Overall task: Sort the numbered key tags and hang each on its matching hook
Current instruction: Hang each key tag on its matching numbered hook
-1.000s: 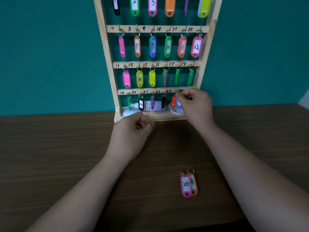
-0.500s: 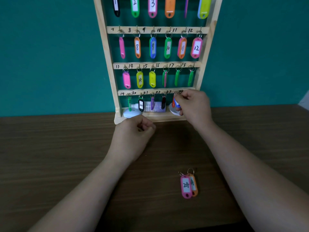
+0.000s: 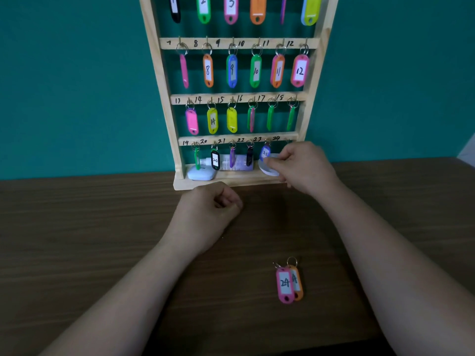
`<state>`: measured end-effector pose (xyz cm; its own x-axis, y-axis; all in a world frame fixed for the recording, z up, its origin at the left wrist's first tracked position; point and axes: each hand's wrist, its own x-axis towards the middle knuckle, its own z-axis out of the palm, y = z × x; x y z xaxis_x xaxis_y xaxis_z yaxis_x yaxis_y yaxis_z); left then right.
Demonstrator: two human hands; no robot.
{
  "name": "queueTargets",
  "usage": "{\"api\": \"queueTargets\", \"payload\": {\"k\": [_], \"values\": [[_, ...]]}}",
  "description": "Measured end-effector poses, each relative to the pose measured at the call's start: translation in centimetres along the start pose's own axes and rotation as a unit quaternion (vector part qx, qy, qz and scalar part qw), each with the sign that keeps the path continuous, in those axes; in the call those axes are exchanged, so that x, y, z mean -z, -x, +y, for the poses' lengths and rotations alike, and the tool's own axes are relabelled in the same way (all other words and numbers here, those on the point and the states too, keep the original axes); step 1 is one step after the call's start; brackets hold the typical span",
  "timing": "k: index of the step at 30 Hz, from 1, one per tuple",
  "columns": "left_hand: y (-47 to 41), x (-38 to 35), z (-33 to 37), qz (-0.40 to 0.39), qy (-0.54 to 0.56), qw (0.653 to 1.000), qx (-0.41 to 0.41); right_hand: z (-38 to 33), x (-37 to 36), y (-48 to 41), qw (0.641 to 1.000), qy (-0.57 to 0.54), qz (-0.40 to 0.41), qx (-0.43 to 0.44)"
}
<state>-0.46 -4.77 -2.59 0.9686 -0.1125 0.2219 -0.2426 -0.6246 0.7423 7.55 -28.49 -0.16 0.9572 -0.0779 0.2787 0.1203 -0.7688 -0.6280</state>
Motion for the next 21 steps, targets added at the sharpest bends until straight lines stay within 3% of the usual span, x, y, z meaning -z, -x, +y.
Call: {"api": "queueTargets", "payload": {"k": [7,13,16,21], "values": [[0.3,-0.5,0.7,-0.074,-0.029,0.996,-0.041,-0.4,1.6,1.0,0.969,0.031,-0.244,0.003],[0.9,-0.6,1.3,-0.170,-0.045,0.981,-0.077,-1.2,2.4,2.6,0.889,0.009,-0.455,0.044],[1.0,-0.6,1.6,-0.204,-0.047,0.975,-0.081,-0.9,2.6,3.4,0.853,0.003,-0.520,0.044],[1.4,-0.5,2.1,-0.263,-0.059,0.959,-0.087,0.0,3.6,4.1,0.827,-0.005,-0.560,0.047]]}}
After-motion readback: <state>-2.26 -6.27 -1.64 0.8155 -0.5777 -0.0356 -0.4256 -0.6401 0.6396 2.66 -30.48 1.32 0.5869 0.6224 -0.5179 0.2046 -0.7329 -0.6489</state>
